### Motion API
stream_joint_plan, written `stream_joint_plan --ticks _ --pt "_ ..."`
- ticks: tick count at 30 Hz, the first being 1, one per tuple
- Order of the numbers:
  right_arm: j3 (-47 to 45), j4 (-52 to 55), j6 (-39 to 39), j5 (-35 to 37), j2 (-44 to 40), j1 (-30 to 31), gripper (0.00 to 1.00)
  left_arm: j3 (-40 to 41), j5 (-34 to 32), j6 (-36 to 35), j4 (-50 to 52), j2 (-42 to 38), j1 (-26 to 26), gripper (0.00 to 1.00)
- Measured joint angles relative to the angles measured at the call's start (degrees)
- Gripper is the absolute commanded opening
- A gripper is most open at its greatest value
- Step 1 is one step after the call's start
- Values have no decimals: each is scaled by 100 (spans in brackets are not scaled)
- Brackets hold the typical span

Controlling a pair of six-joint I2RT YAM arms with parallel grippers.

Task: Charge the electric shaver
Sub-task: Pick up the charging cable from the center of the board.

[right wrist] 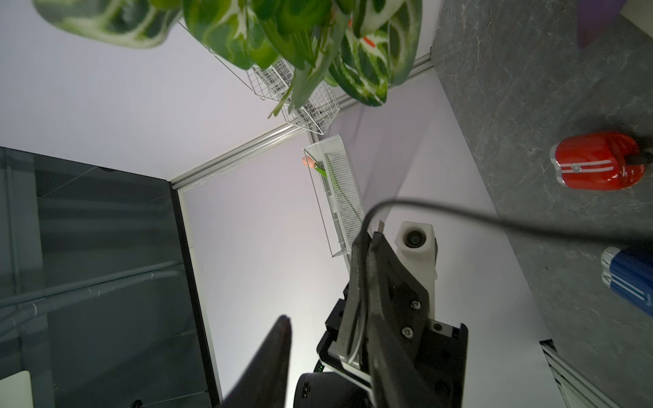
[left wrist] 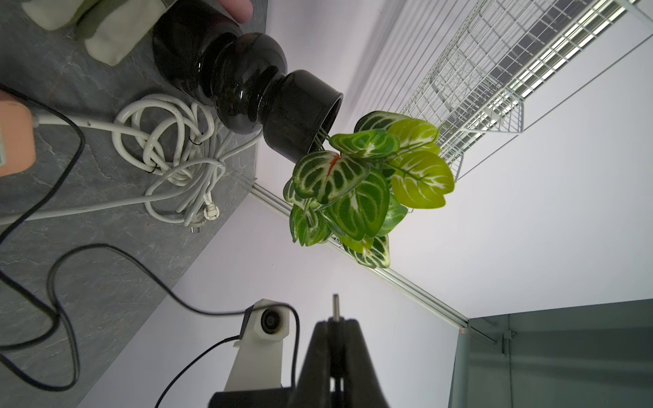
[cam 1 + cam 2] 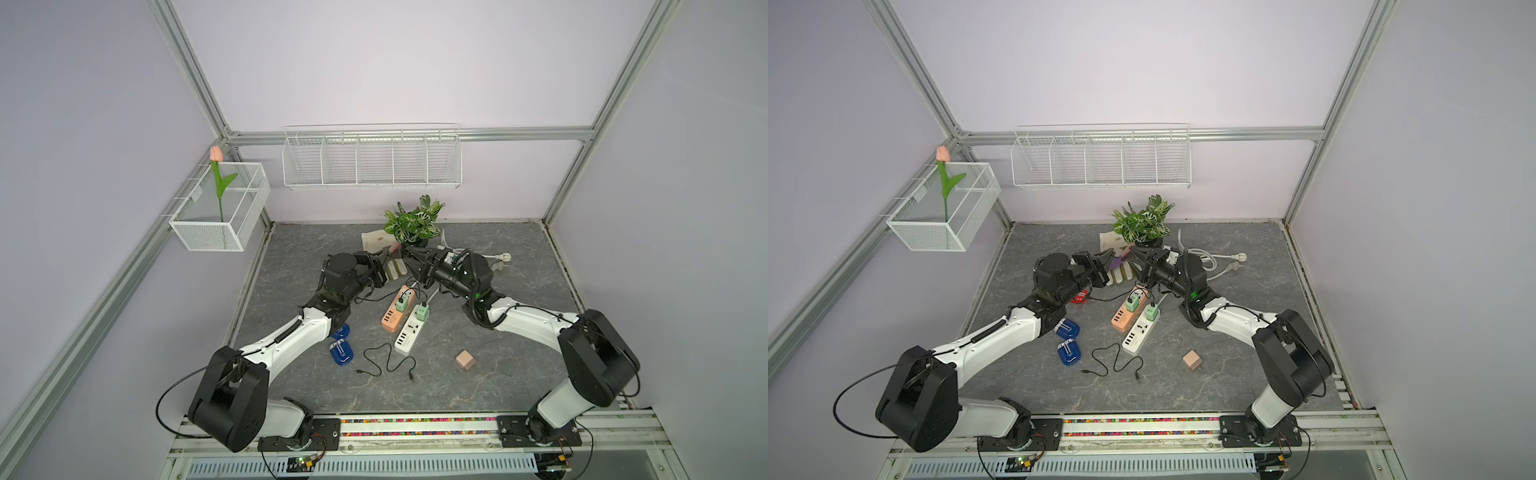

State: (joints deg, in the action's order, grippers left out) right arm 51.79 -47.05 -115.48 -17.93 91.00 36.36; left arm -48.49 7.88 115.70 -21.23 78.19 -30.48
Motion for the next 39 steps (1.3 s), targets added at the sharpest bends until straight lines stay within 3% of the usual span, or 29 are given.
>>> stream_joint_plan --ticks 2,7,16,24,33,39 --pt "31 415 155 -140 -229 28 66 -251 -7 -149 308 -17 7 0" --pt "363 1128 415 -319 -411 98 65 -658 0 -496 774 -101 9 0" --pt "1158 1554 608 -437 -107 243 46 -940 31 -1036 1495 -127 -28 0" --pt "1211 1749 632 -444 140 269 33 -953 87 -1204 1733 -160 -39 0" --pt "1349 1902 645 -439 236 236 8 -992 122 -1290 1840 -192 -44 0" --pt "1368 1902 640 -442 254 225 7 -992 125 -1305 1895 -192 -44 0"
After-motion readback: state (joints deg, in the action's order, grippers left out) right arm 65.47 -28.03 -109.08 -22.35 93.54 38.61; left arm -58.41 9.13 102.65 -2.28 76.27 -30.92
